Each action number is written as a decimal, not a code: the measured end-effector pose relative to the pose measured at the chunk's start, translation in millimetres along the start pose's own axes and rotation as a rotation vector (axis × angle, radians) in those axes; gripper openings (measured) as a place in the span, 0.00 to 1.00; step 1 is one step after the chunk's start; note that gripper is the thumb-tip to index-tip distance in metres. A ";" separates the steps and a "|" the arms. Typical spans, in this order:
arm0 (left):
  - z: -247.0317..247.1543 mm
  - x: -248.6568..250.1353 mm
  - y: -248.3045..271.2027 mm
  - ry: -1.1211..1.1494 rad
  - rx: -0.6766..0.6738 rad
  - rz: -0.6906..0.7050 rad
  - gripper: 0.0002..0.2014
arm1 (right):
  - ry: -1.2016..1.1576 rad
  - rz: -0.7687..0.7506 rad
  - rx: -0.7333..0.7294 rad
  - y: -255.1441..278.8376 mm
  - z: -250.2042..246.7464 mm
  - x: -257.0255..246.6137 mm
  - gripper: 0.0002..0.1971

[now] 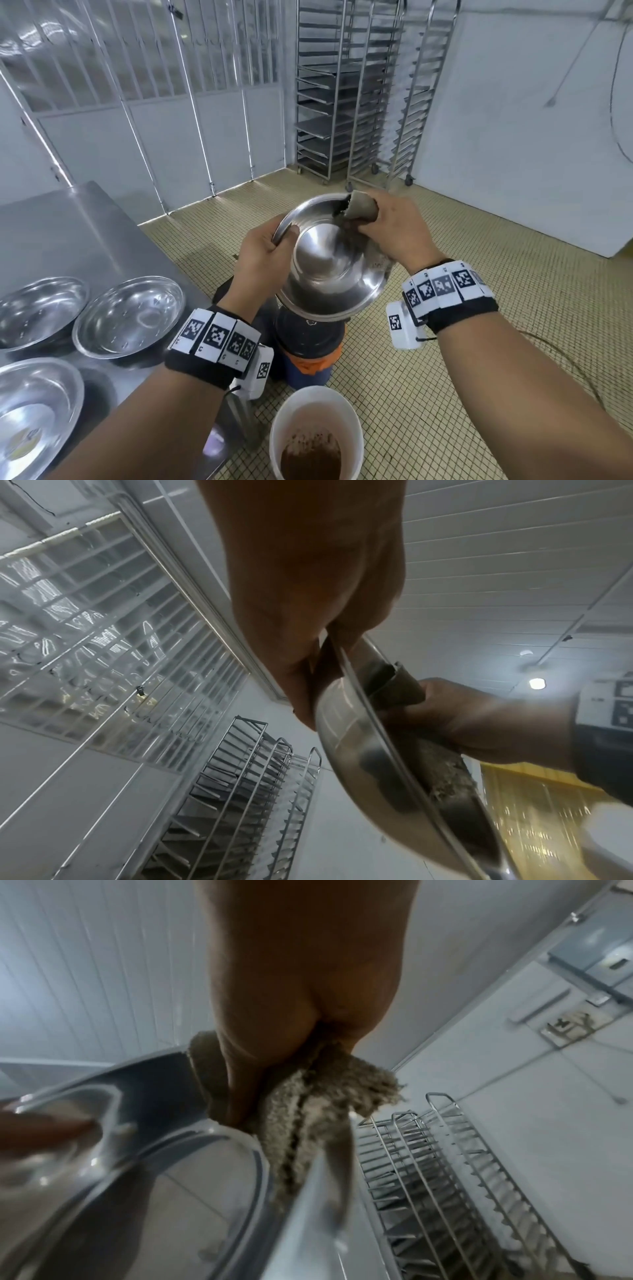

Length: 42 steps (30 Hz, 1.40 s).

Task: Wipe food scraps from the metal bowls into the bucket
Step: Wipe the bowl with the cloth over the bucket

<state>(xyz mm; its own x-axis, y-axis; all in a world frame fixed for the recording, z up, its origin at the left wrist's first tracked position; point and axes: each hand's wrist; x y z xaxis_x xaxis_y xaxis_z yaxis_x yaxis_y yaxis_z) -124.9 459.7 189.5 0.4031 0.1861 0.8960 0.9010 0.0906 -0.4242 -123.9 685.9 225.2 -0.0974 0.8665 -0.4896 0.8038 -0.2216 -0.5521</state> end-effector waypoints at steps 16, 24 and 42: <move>-1.2 -12.0 -6.4 0.181 0.225 -0.103 0.12 | -0.611 0.613 0.061 52.5 54.5 12.8 0.12; -20.0 -8.0 -23.0 -0.097 -0.325 0.000 0.19 | 0.056 -0.018 -0.189 21.6 5.3 1.0 0.10; -9.8 -13.1 -6.0 0.044 -0.010 -0.025 0.14 | -0.245 0.412 0.033 58.3 56.9 27.6 0.16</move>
<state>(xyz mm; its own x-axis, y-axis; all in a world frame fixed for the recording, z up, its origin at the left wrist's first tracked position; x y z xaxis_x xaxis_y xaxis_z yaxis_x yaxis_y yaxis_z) -134.0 447.1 181.7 0.3874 0.1408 0.9111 0.9121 0.0852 -0.4009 -113.1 671.4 141.0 0.0865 0.5734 -0.8147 0.7857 -0.5421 -0.2981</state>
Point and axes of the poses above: each hand's wrist, its own y-axis away from the middle knuckle, its own z-axis out of the palm, x = y × z, and after that the axes turned 12 degrees about x, right-handed
